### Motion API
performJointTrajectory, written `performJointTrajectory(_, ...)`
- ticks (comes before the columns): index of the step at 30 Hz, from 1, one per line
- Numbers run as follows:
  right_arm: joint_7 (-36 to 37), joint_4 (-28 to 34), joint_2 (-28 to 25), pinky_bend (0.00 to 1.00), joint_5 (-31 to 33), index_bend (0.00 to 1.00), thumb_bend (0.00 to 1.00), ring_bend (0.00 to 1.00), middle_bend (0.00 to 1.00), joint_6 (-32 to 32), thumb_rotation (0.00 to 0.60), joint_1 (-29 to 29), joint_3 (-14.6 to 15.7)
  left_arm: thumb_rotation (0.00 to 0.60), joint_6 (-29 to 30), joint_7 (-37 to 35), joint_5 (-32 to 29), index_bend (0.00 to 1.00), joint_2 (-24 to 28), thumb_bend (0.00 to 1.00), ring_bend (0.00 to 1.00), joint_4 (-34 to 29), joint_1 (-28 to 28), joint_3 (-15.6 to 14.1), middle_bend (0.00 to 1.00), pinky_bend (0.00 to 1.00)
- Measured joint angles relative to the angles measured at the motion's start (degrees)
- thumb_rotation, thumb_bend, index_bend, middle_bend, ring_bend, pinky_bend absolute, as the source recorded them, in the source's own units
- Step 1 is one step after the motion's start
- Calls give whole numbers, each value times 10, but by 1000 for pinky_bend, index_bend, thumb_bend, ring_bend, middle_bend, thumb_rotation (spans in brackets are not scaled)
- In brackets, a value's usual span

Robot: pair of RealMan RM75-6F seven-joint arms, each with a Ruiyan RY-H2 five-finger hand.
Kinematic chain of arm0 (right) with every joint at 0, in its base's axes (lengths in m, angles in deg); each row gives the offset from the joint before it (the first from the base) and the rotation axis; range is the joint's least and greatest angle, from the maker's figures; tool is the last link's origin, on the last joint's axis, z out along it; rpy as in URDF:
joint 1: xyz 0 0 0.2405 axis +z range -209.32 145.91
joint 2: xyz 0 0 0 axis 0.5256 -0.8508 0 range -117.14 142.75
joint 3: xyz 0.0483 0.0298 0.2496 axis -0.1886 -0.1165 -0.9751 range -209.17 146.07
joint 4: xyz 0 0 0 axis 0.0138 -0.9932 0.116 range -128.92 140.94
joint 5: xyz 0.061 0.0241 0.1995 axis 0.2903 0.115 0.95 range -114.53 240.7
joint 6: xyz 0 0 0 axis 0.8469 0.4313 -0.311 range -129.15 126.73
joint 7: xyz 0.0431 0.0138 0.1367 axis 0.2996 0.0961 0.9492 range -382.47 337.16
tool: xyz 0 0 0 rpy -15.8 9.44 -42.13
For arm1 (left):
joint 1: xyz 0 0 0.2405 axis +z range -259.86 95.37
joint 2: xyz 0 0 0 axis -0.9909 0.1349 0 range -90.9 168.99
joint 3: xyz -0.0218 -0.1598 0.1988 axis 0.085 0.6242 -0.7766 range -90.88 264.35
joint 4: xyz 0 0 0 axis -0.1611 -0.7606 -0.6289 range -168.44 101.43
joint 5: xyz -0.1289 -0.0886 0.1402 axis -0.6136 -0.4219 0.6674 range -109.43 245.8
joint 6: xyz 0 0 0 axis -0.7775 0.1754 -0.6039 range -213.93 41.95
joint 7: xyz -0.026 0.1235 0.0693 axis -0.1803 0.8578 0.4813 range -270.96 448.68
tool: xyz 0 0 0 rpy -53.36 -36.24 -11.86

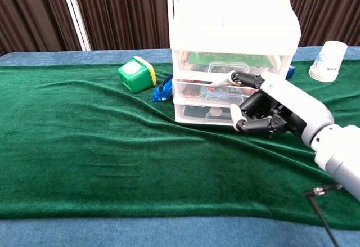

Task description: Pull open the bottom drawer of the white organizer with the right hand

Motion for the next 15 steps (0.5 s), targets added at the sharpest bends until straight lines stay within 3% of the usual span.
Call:
performJointTrajectory(6,-143,4,-7,830,7,244,576,965,908,11,600,7,-7,600,1,3,2,0,-1,0,0,0,0,0,0,0)
performJointTrajectory(15,-226,9,-16,830,49,216,574,964,908,13,600,15,-25,600,-1,1,-1,0,0,0,0,0,0,1,0,0)
